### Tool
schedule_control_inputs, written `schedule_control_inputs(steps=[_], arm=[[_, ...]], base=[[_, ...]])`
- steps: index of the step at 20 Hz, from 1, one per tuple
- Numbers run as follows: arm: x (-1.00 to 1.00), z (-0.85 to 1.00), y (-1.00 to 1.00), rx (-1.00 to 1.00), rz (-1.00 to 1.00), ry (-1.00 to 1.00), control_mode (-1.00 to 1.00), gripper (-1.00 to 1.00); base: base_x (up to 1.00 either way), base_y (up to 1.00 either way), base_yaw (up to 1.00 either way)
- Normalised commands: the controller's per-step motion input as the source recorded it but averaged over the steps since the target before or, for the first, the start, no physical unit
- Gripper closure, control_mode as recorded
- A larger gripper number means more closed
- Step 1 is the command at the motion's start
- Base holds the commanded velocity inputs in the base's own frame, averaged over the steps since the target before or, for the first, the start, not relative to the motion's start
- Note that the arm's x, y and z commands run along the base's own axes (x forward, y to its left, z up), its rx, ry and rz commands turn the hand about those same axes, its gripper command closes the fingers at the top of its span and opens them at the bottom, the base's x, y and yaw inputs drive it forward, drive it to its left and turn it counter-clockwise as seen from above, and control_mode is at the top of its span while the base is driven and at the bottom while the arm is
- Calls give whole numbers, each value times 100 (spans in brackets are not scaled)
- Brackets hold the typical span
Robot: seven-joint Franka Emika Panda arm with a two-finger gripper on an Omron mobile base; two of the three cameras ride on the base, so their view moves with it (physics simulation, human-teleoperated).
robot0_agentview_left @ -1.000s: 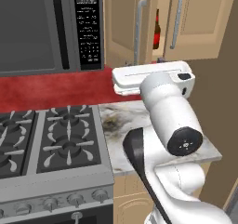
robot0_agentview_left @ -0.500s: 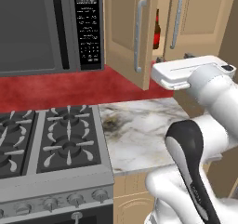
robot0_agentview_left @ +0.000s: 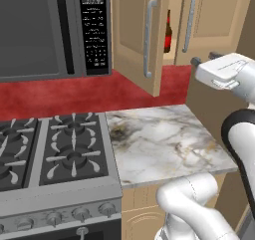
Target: Get the candle and the beer from the cabinet and move them to the dining counter.
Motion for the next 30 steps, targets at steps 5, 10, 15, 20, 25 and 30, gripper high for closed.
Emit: schedule_control_inputs(steps=[5,10,15,20,25,30], arm=[[40,0,0,0,15,7,-100,-100],[20,0,0,0,15,3,-100,-100],[29,0,14,-4,8,6,-100,-100],[37,0,24,-8,5,4,-100,-100],[24,0,20,-4,2,0,-100,-100],[25,0,29,-4,5,0,-100,-100]], base=[[0,0,0],[0,0,0],[0,0,0],[0,0,0],[0,0,0],[0,0,0]])
